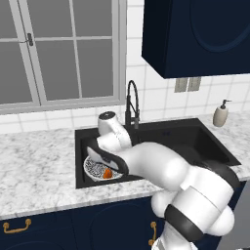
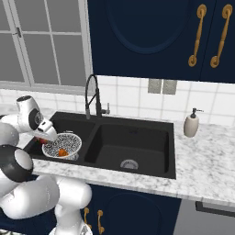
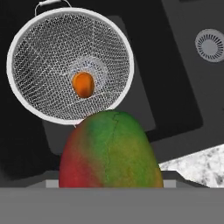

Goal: Put the colander in the sink, put the tangerine, tangerine, mango in the colander, and turn on the sink faucet and pour water over the colander.

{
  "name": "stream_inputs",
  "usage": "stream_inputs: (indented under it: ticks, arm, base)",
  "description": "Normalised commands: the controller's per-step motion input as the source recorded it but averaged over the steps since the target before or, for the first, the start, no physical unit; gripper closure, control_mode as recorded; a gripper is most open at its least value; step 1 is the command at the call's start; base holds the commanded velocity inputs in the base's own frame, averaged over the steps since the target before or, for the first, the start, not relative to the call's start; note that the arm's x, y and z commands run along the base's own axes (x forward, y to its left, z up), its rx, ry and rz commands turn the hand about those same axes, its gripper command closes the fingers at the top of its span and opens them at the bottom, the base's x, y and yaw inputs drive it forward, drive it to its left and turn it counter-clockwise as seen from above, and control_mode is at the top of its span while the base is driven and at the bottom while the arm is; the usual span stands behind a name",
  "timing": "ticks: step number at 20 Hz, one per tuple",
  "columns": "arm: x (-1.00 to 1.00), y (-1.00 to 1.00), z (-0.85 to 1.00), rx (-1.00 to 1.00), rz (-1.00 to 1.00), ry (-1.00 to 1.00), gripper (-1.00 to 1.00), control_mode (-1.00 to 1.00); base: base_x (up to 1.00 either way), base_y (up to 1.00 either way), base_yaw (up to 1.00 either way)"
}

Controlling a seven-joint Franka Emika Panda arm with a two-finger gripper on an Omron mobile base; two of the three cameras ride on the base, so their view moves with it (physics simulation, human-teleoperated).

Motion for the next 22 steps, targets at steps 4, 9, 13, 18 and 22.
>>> stream_inputs:
  ticks: [4, 9, 13, 18, 22]
  arm:
    - [0.46, 0.34, -0.40, 0.00, -0.05, 0.11, 1.00, -1.00]
    - [0.48, 0.31, -0.44, 0.00, -0.05, 0.09, 1.00, -1.00]
    - [0.37, 0.06, -0.47, -0.01, -0.06, 0.04, 1.00, -1.00]
    - [0.23, 0.00, -0.40, -0.05, -0.08, 0.00, 1.00, -1.00]
    - [0.10, 0.00, -0.36, -0.07, -0.08, 0.00, 1.00, -1.00]
  base:
    - [0.00, 0.00, 0.00]
    - [0.00, 0.00, 0.00]
    - [0.00, 0.00, 0.00]
    - [0.00, 0.00, 0.00]
    - [0.00, 0.00, 0.00]
